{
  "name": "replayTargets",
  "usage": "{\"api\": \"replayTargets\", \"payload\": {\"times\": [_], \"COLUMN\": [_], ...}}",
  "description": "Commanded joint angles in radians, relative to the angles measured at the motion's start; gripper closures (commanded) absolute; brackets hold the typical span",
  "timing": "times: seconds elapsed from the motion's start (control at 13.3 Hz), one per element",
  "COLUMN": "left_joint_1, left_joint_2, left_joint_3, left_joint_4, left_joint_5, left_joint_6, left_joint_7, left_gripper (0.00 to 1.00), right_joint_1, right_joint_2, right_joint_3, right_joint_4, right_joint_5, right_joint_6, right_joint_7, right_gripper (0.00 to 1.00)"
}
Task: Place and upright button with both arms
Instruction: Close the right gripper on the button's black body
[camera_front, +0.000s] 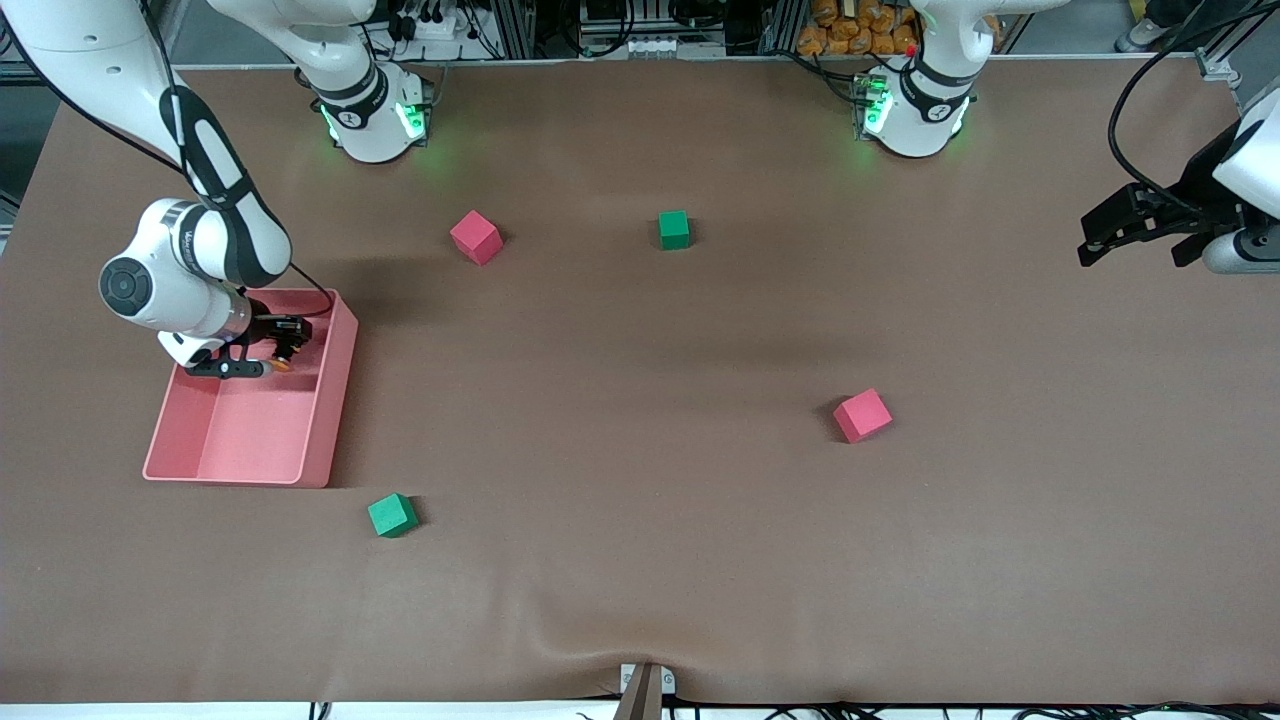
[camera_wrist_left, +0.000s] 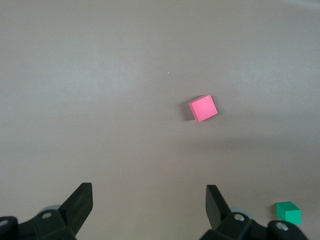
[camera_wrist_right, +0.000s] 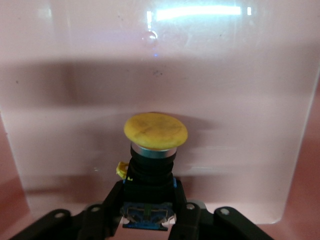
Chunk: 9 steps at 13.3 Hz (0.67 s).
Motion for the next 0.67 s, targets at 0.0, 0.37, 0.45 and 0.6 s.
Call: {"api": "replayTargets", "payload": {"times": [0.0, 0.37, 0.45, 0.6], "left_joint_1": [0.003, 0.003, 0.003, 0.005], "left_joint_2": [0.015, 0.015, 0.015, 0.015], "left_joint_3": [-0.008, -0.008, -0.008, -0.008], "left_joint_4": [0.016, 0.016, 0.016, 0.016], "left_joint_5": [0.013, 0.013, 0.013, 0.013], "left_joint_6": [-0.014, -0.014, -0.014, -0.014], "left_joint_7": [-0.002, 0.000, 0.000, 0.000], "left_gripper": [0.00, 0.00, 0.00, 0.00], "right_joint_1": [-0.006, -0.014, -0.014, -0.019], "right_joint_2": [0.038, 0.024, 0.012, -0.020], "right_joint_3": [0.010, 0.010, 0.010, 0.010], "right_joint_4": [0.011, 0.060, 0.080, 0.129], "right_joint_5": [0.016, 0.016, 0.016, 0.016], "right_joint_6": [0.028, 0.016, 0.013, -0.042], "right_joint_7": [-0.027, -0.078, -0.086, -0.122], "right_gripper": [1.00, 1.00, 1.00, 1.00]}}
